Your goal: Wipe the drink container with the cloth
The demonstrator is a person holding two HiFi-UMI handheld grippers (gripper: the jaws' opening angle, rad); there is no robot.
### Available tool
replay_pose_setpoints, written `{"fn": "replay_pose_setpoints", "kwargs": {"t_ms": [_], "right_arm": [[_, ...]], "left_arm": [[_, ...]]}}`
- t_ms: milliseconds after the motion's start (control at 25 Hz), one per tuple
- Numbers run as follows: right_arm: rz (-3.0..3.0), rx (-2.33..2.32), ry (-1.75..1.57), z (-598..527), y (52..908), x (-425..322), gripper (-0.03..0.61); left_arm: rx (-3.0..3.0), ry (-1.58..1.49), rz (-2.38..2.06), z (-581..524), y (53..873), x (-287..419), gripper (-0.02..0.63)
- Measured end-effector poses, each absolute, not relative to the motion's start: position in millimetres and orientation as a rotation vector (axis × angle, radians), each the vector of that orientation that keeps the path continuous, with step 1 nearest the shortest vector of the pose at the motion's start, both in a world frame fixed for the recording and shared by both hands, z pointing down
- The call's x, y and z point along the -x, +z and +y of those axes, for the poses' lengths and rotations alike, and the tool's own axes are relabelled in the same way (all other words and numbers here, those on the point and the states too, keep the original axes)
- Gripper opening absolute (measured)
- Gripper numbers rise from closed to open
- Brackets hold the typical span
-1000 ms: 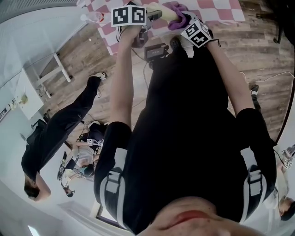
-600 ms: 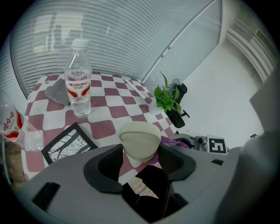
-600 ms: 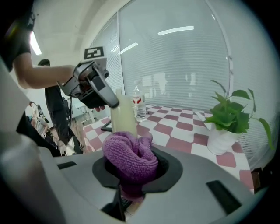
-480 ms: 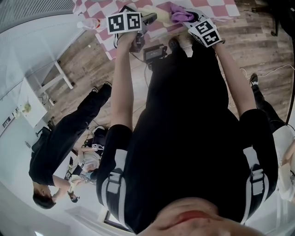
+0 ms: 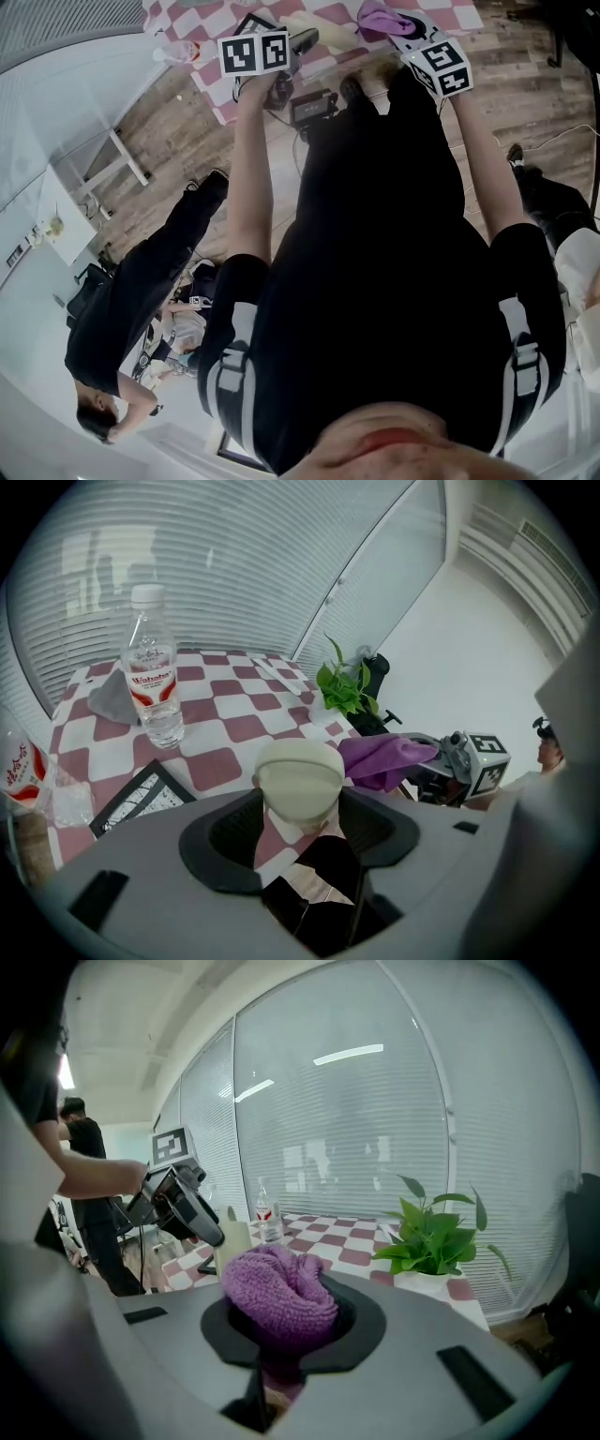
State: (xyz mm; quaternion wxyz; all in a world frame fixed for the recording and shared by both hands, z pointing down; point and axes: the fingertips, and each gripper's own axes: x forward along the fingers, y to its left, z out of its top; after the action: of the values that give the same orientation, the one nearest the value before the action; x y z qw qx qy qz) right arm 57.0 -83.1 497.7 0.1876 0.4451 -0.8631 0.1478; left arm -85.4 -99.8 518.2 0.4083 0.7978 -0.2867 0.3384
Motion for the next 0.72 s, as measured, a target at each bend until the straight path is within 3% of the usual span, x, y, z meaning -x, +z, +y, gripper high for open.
{"fn": "replay_pose_setpoints", "kwargs": {"t_ms": [720], "right_arm": [[-2.388, -1.531, 0.467, -73.5, 452.8, -100.2, 0.062]], "left_arm": [[-2.413, 0.958, -0.700, -113.6, 497.6, 38.1, 0.261]]}}
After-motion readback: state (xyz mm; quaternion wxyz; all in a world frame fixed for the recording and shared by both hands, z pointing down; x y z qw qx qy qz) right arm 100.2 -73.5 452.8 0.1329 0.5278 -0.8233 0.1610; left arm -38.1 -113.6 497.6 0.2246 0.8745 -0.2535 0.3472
